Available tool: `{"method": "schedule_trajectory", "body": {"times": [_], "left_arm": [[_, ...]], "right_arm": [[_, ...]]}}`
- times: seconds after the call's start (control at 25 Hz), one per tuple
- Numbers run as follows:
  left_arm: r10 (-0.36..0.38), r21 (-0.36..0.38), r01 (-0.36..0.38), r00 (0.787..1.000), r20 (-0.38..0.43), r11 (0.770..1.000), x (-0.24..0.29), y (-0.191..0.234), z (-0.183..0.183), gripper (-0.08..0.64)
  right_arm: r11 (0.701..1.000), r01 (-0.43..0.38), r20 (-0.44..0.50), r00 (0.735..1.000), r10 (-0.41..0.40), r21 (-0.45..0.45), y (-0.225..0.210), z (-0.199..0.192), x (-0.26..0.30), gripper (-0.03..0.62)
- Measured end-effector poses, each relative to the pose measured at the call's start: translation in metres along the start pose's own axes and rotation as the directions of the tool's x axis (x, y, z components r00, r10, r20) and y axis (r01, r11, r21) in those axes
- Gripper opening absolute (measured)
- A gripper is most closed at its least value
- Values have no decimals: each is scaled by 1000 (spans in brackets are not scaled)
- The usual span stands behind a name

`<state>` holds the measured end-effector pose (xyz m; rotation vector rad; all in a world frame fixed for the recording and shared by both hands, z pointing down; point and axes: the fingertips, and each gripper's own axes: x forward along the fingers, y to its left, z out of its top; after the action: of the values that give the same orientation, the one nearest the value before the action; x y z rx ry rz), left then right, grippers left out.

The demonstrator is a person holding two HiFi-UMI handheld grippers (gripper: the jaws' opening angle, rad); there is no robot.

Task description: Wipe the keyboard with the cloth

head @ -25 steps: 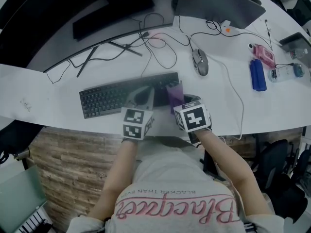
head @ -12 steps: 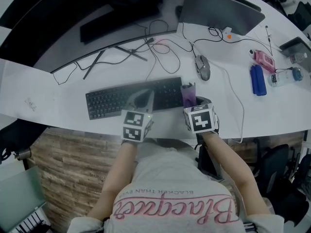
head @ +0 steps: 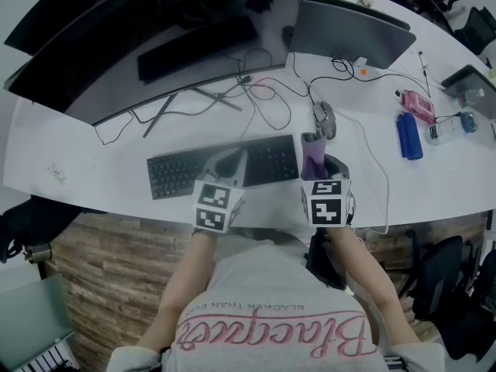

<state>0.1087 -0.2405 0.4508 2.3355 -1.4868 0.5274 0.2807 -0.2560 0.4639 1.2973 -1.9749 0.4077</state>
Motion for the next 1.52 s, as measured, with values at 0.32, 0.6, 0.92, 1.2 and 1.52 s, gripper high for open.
{"method": "schedule_trajectory", "body": {"times": [0.32,0.6,0.92,1.2,1.52], "left_arm": [[3,36,-5,998,56,999,-21,15,17,6],[27,77,-37,991,133,996,-43,31,37,6],[75,99,-106,957,281,989,-75,53,69,6],[112,104,-159,926,360,982,-93,69,85,5],[137,100,-204,879,457,974,-115,79,98,6]], "right_arm": [[988,97,233,970,-67,-120,28,56,-25,86],[984,152,354,929,-109,-97,47,89,-36,86],[992,94,518,854,-38,-82,93,133,-55,86],[994,28,610,791,43,-105,135,165,-70,86],[989,-79,714,685,145,-125,173,183,-89,86]]}}
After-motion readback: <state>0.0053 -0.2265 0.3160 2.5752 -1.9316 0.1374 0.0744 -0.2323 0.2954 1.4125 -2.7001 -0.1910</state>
